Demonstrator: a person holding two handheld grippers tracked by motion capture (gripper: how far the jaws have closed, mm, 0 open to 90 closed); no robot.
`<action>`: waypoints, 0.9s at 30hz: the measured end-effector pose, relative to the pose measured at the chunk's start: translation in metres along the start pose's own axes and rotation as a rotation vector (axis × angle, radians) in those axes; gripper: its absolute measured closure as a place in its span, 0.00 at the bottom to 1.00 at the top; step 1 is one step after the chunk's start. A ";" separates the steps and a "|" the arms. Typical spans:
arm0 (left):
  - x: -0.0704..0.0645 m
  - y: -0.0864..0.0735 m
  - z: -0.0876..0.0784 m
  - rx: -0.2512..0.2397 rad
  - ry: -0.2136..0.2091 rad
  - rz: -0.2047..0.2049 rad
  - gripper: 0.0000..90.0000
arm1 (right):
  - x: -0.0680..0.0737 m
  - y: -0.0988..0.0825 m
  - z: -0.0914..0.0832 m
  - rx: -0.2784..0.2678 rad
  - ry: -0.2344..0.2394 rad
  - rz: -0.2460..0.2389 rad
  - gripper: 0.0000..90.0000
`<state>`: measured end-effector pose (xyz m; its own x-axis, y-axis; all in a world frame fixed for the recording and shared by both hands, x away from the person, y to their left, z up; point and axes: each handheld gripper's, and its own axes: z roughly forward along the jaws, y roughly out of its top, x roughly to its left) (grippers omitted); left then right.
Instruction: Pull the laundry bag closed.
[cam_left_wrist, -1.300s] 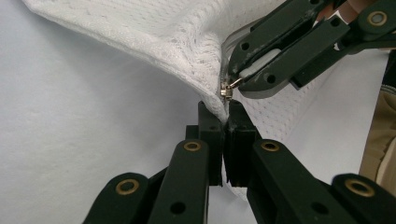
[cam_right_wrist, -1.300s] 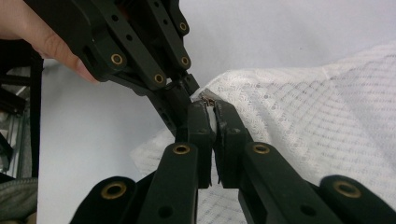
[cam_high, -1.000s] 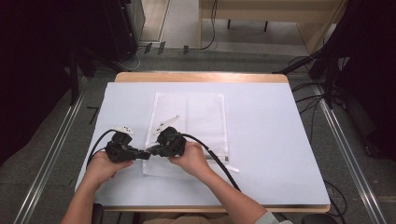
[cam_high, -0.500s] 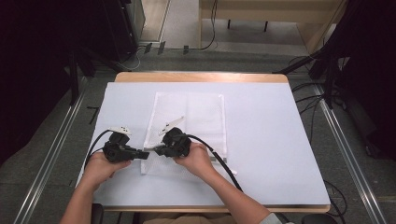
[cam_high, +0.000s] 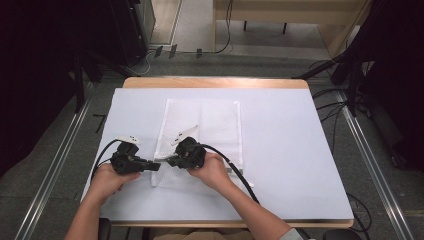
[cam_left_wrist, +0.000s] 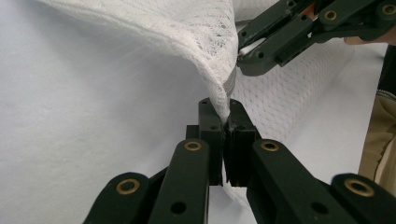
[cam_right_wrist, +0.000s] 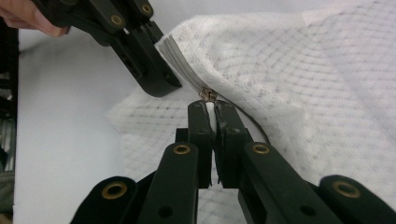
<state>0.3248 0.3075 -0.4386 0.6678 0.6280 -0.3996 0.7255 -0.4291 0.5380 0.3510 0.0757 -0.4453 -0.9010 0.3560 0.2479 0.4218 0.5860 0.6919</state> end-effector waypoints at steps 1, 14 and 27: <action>0.000 0.000 0.000 0.001 -0.004 -0.002 0.98 | 0.000 -0.001 0.000 -0.001 0.005 0.001 0.98; 0.000 -0.001 0.000 0.000 -0.001 -0.005 0.98 | -0.009 -0.010 -0.004 0.008 -0.009 0.027 0.98; 0.000 -0.002 0.000 0.003 0.001 -0.009 0.98 | -0.013 -0.018 -0.008 0.007 -0.005 0.042 0.98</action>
<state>0.3229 0.3083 -0.4394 0.6609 0.6327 -0.4035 0.7321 -0.4253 0.5322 0.3544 0.0548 -0.4552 -0.8822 0.3838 0.2728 0.4596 0.5755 0.6765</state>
